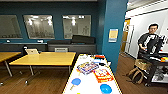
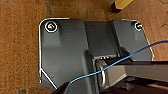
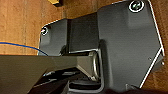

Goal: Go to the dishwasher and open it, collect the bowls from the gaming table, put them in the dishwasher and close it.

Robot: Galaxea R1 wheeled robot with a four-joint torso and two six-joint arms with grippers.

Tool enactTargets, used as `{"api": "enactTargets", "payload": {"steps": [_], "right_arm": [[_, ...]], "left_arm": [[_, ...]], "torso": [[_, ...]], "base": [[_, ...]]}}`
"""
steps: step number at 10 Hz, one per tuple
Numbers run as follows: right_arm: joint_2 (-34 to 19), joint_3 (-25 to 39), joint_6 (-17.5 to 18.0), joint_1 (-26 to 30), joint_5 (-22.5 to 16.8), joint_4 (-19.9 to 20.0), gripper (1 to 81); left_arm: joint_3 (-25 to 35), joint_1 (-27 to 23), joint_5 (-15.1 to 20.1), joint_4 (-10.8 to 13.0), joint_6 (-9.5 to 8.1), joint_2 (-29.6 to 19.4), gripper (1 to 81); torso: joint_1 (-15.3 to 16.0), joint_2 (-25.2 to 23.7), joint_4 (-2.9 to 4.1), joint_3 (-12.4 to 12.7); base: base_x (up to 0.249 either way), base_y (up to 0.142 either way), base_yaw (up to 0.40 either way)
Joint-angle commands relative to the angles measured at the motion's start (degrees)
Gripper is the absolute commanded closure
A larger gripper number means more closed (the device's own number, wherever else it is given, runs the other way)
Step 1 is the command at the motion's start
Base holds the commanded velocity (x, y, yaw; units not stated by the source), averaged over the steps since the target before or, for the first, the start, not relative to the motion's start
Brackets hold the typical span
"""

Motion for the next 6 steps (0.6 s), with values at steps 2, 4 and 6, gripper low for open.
{"api": "enactTargets", "payload": {"steps": [2,4,6], "right_arm": [[-9.3,15.3,0.8,1.9,0.3,0.3,1.0],[-14.6,22.4,1.0,2.3,0.4,0.2,1.0],[-21.7,30.0,6.4,3.1,2.4,1.6,1.0]], "left_arm": [[3.9,-3.3,2.7,0.4,0.55,-2.3,1.0],[11.3,-3.3,2.6,0.4,0.55,-6.6,1.0],[17.4,-3.3,2.1,0.4,0.55,-10.2,1.0]], "torso": [[0.0,0.0,0.0,0.0],[0.0,0.0,0.0,0.0],[0.0,0.0,0.0,0.0]], "base": [[0.0,0.0,0.0],[0.0,0.0,0.0],[0.0,0.0,0.0]]}}
